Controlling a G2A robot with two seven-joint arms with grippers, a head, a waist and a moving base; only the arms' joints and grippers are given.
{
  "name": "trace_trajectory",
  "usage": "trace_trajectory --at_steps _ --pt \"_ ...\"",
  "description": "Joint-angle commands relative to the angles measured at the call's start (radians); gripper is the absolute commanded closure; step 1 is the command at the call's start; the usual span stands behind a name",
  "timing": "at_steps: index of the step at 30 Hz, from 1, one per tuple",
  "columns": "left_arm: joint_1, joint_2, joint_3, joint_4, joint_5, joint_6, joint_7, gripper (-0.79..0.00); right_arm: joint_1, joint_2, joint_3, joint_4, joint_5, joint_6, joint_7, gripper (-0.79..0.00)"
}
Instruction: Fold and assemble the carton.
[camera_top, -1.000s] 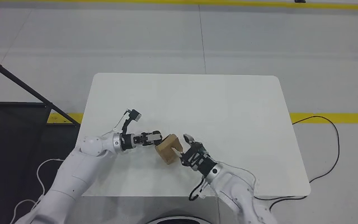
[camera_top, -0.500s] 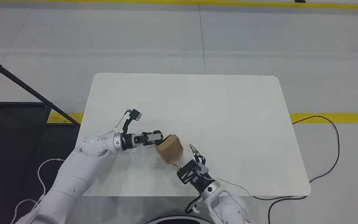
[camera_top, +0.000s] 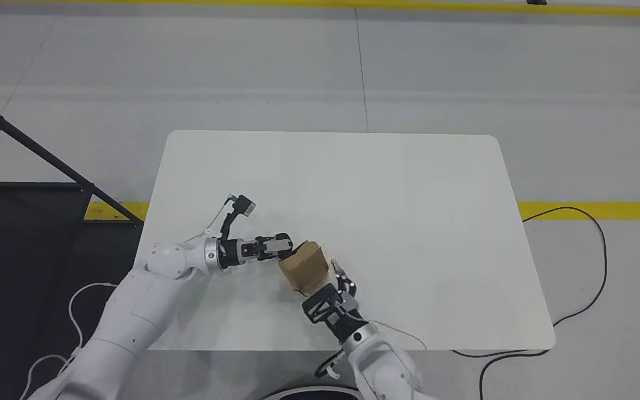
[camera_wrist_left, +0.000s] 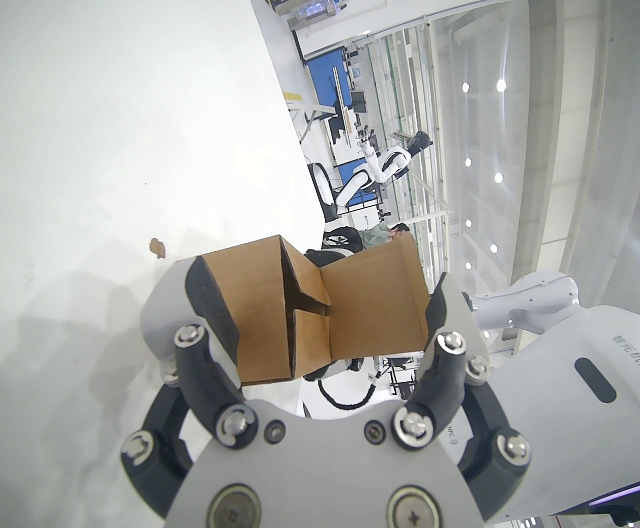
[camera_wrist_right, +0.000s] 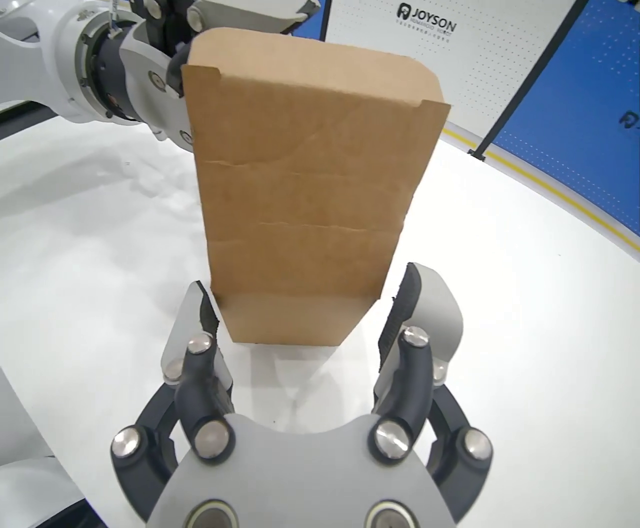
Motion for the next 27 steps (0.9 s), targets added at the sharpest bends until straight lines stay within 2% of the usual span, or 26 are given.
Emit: trace_trajectory --at_steps 1,9,12,27 --pt "0.000 -0.001 0.001 -0.001 0.002 0.000 -0.001 -0.785 0.004 -0.004 -0.001 0.004 0.007 0.019 -0.002 -0.723" --pt "0.002 -0.001 0.002 -0.005 0.003 0.000 0.000 -0.785 -0.011 -0.005 0.043 0.000 0.046 0.010 -0.023 -0.733" --pt "0.003 -0.002 0.003 -0.007 0.001 0.002 -0.002 -0.785 -0.021 -0.001 0.059 -0.007 0.049 -0.030 -0.007 -0.760" --pt "0.002 -0.001 0.007 -0.021 0.001 0.003 -0.003 -0.785 -0.048 0.007 0.149 -0.044 0.099 -0.087 0.070 -0.739"
